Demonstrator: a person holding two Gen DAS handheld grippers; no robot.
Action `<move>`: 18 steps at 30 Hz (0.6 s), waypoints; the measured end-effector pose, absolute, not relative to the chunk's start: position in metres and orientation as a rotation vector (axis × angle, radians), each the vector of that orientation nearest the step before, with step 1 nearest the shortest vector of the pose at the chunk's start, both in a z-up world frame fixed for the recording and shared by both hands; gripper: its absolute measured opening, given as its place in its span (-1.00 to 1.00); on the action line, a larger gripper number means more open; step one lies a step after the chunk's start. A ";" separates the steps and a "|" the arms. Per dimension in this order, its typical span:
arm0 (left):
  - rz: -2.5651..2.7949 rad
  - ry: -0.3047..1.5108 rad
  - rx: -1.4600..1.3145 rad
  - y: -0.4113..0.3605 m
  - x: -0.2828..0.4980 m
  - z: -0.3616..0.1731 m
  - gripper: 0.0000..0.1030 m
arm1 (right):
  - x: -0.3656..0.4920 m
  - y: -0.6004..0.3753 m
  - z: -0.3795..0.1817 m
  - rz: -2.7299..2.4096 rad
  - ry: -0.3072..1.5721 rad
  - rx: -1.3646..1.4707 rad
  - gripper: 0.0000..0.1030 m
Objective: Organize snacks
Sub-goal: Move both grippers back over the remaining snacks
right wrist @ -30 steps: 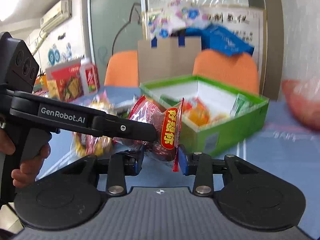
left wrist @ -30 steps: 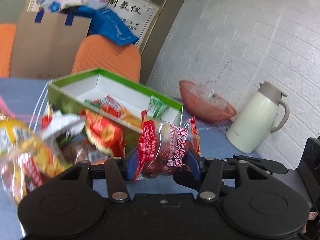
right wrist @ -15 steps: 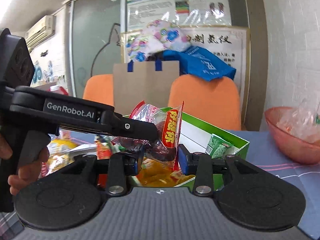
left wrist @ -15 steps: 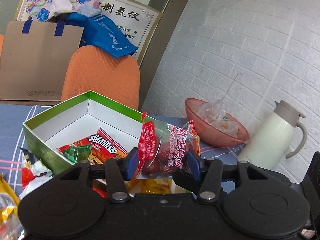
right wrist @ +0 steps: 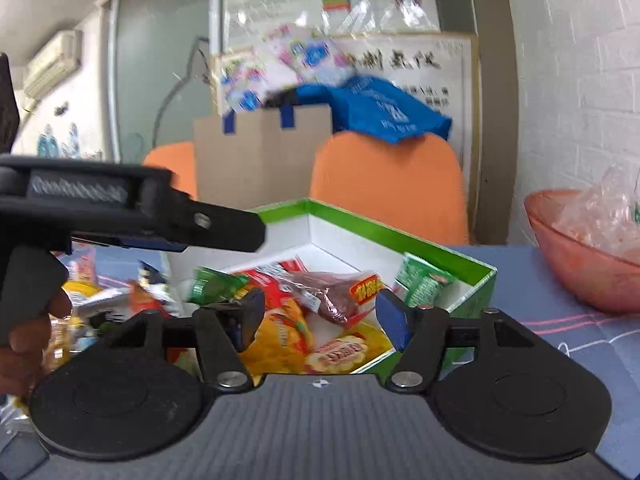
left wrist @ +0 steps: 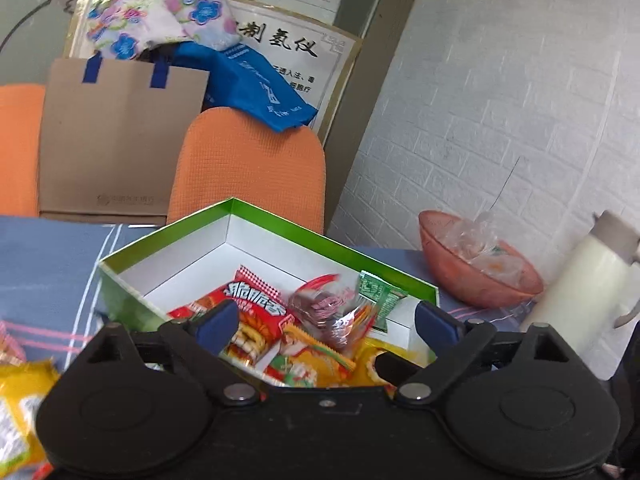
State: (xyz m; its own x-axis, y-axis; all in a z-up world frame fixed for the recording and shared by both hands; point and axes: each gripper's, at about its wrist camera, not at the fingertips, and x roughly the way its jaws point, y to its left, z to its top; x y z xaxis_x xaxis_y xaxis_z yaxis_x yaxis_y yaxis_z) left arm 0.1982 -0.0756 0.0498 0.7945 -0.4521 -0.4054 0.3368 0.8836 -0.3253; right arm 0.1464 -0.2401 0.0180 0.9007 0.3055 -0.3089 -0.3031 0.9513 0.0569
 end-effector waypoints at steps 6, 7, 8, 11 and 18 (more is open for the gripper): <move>-0.327 0.510 -0.301 -0.032 0.141 0.058 1.00 | 0.096 -0.223 0.028 0.365 0.257 -0.009 1.00; -0.317 0.505 -0.308 -0.025 0.132 0.057 1.00 | 0.089 -0.219 0.028 0.384 0.257 -0.003 1.00; -0.309 0.500 -0.316 -0.019 0.123 0.055 1.00 | 0.082 -0.215 0.027 0.401 0.260 0.002 1.00; -0.261 0.495 -0.334 0.001 0.097 0.046 1.00 | 0.070 -0.198 0.020 0.450 0.287 -0.004 1.00; -0.137 0.560 -0.427 0.046 0.072 0.012 1.00 | 0.052 -0.151 -0.002 0.612 0.402 0.007 1.00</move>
